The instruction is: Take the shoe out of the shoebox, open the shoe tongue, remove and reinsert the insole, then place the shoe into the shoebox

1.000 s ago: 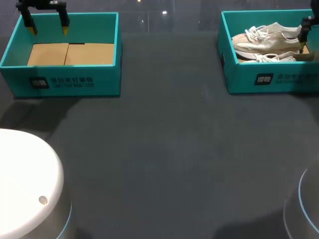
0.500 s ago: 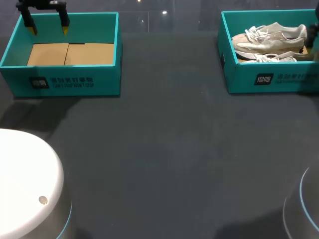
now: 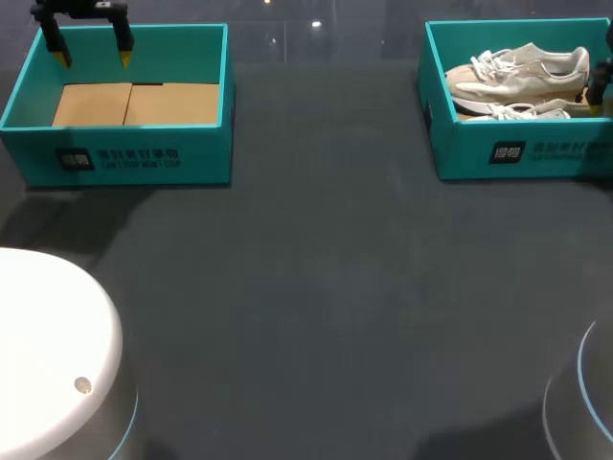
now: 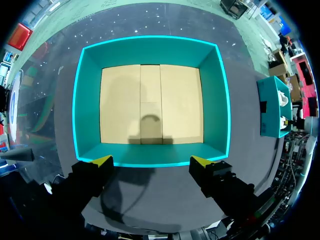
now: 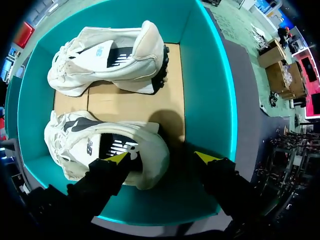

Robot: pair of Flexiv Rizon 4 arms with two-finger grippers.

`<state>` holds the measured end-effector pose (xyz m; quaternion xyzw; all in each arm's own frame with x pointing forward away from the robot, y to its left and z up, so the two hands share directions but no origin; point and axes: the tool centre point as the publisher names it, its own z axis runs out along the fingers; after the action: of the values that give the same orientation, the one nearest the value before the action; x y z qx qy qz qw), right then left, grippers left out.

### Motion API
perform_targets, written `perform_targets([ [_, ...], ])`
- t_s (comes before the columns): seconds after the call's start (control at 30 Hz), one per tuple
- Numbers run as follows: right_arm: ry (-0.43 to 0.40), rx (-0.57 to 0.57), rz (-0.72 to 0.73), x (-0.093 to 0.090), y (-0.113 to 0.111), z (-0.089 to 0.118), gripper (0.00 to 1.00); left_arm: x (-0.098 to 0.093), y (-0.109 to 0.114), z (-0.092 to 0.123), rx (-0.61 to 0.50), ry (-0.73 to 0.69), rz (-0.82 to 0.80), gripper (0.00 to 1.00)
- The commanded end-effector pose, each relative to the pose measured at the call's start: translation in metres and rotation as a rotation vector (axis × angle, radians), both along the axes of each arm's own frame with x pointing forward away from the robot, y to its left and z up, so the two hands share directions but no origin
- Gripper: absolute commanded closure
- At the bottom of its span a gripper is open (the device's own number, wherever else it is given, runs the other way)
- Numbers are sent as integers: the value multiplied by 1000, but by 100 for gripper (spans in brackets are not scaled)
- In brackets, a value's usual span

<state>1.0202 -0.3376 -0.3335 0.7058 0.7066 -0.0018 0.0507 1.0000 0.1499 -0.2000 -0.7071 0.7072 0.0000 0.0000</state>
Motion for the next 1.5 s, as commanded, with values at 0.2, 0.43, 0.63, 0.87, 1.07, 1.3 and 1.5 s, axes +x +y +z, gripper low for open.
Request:
perform_targets([
  [0.2,-9,6,6,5,-1,-15,11,0,0,0,0,0,0,0],
  [0.43,-4,8,6,6,-4,-25,19,0,0,0,0,0,0,0],
  [0.63,13,8,8,4,-4,-34,20,0,0,0,0,0,0,0],
  [0.87,24,5,16,4,-2,-39,38,0,0,0,0,0,0,0],
  [1.07,33,8,15,1,-2,-44,76,0,0,0,0,0,0,0],
  [1.3,26,2,0,-2,-2,-38,100,0,0,0,0,0,0,0],
  [1.5,5,-11,-16,1,-3,-23,100,0,0,0,0,0,0,0],
])
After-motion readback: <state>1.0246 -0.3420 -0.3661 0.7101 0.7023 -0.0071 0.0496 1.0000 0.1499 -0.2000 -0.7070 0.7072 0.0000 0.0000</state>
